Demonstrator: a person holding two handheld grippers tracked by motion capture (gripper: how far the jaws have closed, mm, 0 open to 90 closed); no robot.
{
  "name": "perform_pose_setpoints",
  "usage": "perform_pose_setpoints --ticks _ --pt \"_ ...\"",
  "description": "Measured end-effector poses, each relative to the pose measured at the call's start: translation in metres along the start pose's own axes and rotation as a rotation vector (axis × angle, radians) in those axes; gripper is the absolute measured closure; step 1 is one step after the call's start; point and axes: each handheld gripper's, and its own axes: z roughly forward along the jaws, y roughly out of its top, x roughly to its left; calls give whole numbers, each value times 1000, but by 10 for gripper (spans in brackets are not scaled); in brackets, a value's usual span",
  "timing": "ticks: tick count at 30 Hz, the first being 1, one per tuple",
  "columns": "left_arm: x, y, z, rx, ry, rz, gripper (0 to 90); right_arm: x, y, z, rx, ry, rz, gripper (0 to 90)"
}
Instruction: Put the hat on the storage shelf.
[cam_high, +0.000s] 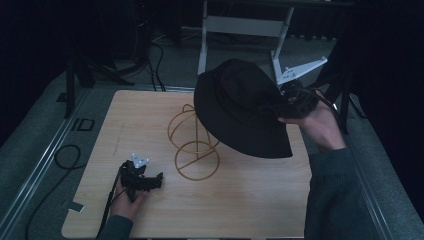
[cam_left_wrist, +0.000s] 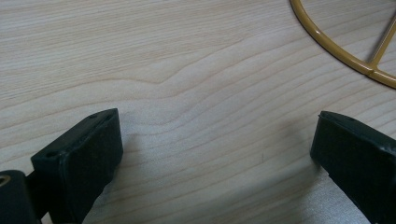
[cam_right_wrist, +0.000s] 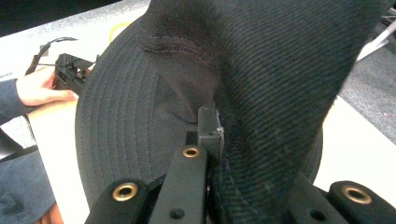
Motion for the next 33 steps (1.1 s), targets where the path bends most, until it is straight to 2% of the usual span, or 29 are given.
perform_pose_setpoints --ticks 9,16,21,33 --pt "0 0 0 0 -1 1 26 10 10 10 11 32 -44 881" --pt "0 0 0 0 -1 2 26 14 15 15 5 53 -55 881" --pt "0 0 0 1 -2 2 26 22 25 28 6 88 -75 881" --pt "0 0 0 -3 0 0 26 29 36 51 38 104 -82 878"
